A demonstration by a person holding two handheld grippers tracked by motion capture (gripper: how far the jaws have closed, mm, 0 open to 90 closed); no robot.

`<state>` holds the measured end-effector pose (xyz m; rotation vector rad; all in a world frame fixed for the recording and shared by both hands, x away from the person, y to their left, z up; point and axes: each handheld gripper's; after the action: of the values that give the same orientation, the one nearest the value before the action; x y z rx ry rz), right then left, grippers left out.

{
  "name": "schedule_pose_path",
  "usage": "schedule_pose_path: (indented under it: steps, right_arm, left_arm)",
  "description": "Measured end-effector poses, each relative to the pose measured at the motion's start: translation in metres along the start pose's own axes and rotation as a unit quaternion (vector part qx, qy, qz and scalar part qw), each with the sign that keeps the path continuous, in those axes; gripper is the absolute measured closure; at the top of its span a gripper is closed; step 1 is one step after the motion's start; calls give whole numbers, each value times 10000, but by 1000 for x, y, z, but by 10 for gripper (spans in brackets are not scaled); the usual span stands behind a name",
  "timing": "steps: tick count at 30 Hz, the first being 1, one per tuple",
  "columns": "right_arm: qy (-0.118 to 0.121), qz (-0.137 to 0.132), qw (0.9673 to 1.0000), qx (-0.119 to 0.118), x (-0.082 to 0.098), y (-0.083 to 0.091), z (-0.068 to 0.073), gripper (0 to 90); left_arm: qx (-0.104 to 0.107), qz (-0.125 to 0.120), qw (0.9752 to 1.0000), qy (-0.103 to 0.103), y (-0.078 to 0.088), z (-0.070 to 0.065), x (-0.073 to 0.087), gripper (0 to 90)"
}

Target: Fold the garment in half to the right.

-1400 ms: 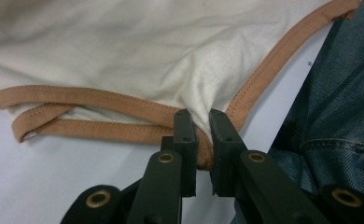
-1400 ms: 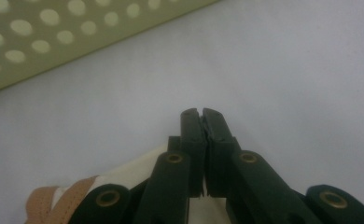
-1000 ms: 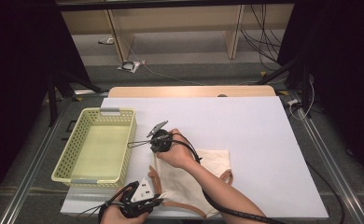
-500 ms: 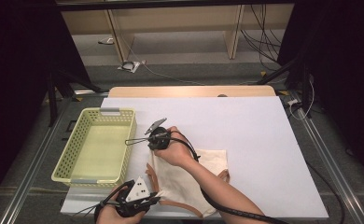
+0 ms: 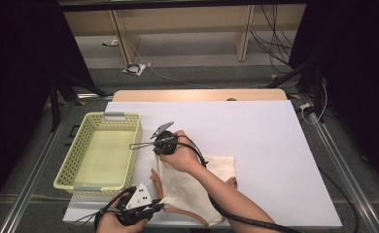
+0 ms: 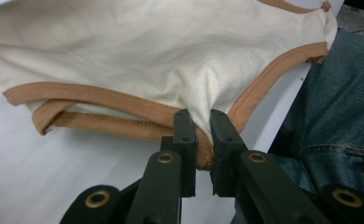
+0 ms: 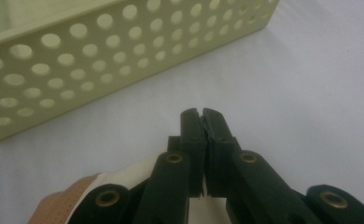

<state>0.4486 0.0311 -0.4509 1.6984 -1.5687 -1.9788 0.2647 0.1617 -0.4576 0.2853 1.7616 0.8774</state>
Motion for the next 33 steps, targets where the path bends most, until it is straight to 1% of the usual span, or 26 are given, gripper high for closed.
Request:
schedule_pose_path:
  steps: [3, 5, 7, 20, 33]
  right_arm:
    - [2, -50, 10000, 12, -1, 0, -1, 887]
    - [-42, -55, 10000, 12, -2, 1, -1, 888]
    - [-19, -85, 10000, 11, -3, 1, -2, 887]
    - [-42, -115, 9999, 0, -8, 2, 1, 888]
    - [-47, -174, 9998, -14, -12, 3, -1, 887]
  left_arm:
    - [-20, -28, 10000, 14, 2, 1, 0, 826]
    - [-33, -43, 10000, 10, 3, 1, 0, 826]
    - [-40, -43, 10000, 15, 5, 1, 0, 826]
    - [-68, -93, 9999, 20, 9, 3, 0, 826]
    - [-78, -97, 9999, -2, 13, 4, 0, 826]
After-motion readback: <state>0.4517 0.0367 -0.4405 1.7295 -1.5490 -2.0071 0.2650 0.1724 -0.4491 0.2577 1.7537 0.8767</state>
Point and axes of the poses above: each handheld gripper's, and its own axes: y roughly backward along the jaws, x roughly out of its underside, z roughly to its left, and after that the axes turned 12 degrees about x, right-handed
